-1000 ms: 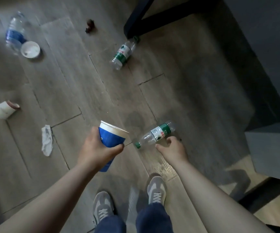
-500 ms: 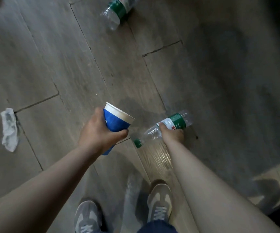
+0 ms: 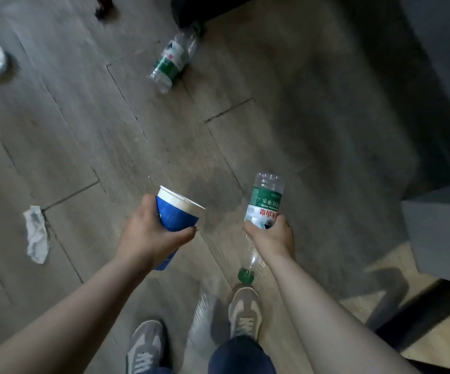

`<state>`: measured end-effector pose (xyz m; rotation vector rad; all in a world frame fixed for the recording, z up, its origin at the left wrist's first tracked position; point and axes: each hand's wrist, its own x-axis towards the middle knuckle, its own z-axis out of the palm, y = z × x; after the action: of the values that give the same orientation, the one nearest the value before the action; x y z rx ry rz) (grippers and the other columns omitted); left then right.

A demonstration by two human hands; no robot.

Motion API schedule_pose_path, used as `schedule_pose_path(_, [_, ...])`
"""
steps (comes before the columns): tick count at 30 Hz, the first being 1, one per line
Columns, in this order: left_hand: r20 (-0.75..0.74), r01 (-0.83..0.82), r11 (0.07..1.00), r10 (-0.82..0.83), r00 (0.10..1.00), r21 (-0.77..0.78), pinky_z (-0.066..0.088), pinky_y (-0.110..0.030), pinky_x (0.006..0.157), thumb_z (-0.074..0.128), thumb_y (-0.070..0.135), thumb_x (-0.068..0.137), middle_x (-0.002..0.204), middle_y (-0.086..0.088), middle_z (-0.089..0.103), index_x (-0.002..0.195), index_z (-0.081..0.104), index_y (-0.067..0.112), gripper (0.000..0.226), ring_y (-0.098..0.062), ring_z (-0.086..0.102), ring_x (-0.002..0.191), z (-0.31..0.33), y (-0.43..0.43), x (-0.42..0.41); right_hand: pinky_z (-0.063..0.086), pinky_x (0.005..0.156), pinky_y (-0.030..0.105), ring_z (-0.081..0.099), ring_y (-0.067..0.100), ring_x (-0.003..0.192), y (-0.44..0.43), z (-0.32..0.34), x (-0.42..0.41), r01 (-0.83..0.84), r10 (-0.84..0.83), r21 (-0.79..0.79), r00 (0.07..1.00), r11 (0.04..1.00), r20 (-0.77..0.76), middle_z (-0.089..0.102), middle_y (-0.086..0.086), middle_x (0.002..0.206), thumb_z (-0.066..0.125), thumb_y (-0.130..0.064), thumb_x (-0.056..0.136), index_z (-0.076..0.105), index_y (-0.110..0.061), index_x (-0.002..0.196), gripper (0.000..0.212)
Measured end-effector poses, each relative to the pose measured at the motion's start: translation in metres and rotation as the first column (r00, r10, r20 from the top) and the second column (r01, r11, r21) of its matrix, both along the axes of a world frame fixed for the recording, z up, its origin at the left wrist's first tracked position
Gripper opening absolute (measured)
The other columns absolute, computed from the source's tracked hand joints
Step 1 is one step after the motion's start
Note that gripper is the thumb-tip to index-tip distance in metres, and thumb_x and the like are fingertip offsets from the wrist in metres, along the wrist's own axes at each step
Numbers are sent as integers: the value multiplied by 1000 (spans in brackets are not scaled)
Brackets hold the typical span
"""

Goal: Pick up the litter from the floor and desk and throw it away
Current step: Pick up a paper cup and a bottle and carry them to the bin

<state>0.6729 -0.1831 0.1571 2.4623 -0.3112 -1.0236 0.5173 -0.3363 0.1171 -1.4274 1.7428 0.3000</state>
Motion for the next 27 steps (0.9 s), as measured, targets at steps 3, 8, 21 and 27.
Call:
schedule_pose_path(3, [19, 39, 997, -38, 999, -61, 47, -32, 59, 80, 48, 56, 80, 10, 54, 93, 44, 25, 57, -9, 55, 71, 61, -7, 1, 48, 70, 30, 61, 22, 85, 5, 72, -5, 14, -10, -53, 997, 999, 74, 61, 2, 100, 76, -32, 67, 50, -15, 103, 47])
schedule_pose_path(8, [43, 75, 979, -68, 997, -191, 42, -26, 52, 81, 48, 56, 79, 12, 56, 90, 43, 27, 55, -4, 56, 71, 177, -10, 2, 44, 57, 24, 61, 11, 75, 16, 203, -4, 52, -15, -178, 979, 983, 204, 63, -7, 87, 76, -32, 67, 51, -21, 98, 42])
schedule_pose_path(21, [248, 325, 706, -214, 945, -629, 45, -14, 46, 75, 57, 49, 86, 25, 61, 95, 45, 44, 56, 3, 61, 74, 564, -33, 15, 47, 60, 7, 63, -9, 83, 37, 618, -11, 278, 158, -561, 779, 780, 606, 65, -19, 92, 78, -32, 71, 51, -44, 108, 47])
schedule_pose_path(27, [358, 467, 466, -308, 882, -751, 47, -13, 48, 81, 56, 51, 87, 24, 62, 94, 47, 40, 57, 3, 62, 75, 717, -57, -36, 47, 63, 7, 64, -8, 85, 51, 773, -72, 413, 264, -696, 715, 587, 647, 66, -26, 97, 75, -39, 72, 52, -51, 103, 41])
